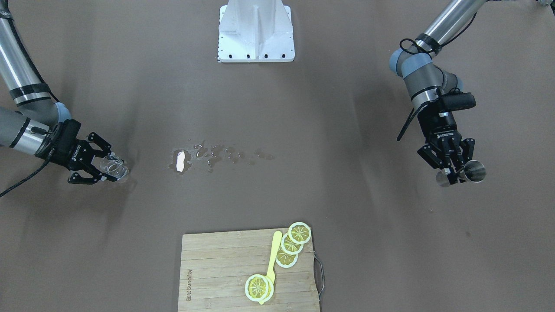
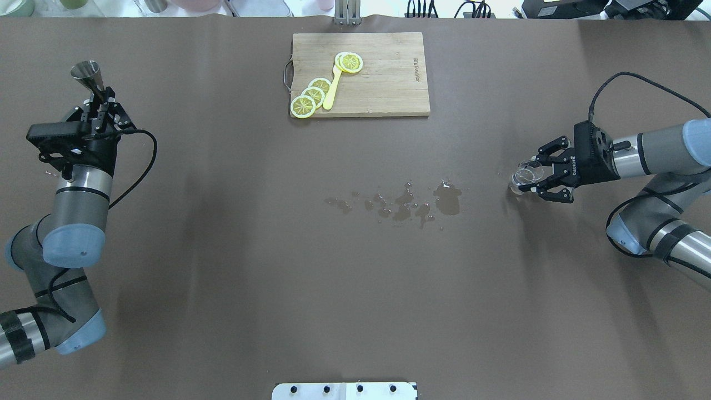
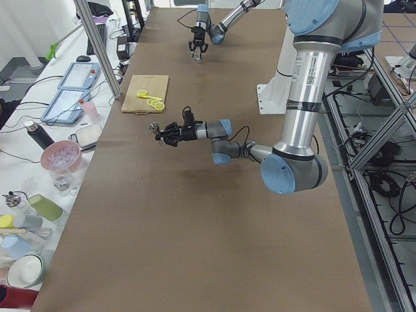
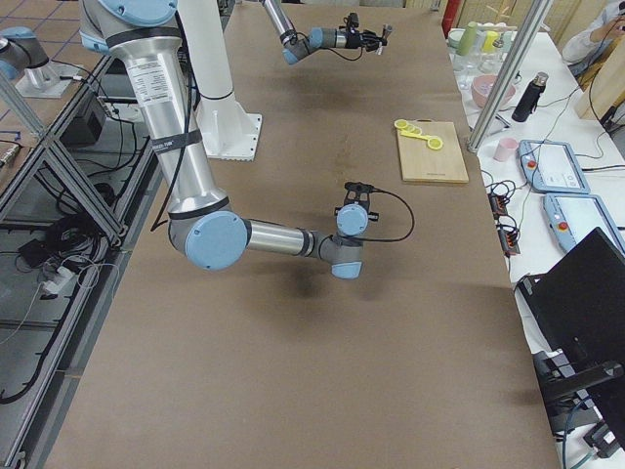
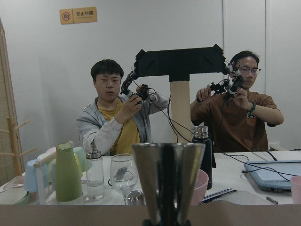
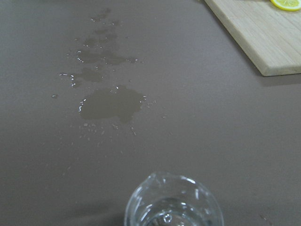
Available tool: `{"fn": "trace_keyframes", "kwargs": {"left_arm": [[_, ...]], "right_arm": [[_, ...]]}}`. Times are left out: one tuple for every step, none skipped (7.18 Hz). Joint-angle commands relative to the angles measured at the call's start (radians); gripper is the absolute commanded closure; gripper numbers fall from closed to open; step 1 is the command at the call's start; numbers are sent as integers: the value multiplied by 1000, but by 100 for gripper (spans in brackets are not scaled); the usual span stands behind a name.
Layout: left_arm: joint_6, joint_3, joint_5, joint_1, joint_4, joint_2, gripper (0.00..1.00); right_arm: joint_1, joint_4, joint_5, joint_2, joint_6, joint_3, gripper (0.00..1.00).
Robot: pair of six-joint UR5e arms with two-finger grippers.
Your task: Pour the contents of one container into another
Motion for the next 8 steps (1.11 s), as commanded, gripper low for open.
{"fn": "trace_keyframes", "kwargs": {"left_arm": [[-130, -54, 72, 22, 132, 25, 100], [-223, -199, 75, 36, 327, 95, 100], [-335, -261, 92, 53, 484, 109, 100], [-368, -277, 112, 68, 536, 108, 100], [-370, -294, 116, 74, 556, 106, 100], [-453, -297, 154, 102, 629, 100, 100], [-655, -320, 194, 114, 833, 99, 100], [-787, -330, 214, 119, 967, 100, 100]], "right_arm": [[2, 0, 0, 2, -1, -5, 100], [5, 3, 0, 2, -1, -8, 100], [6, 7, 0, 3, -1, -15, 100], [9, 7, -2, 8, -1, -14, 88], [11, 9, -5, 9, 1, -14, 80], [11, 19, -8, 9, 1, -15, 71], [11, 21, -10, 9, 4, -15, 64], [11, 23, -10, 11, 5, -15, 58]]}}
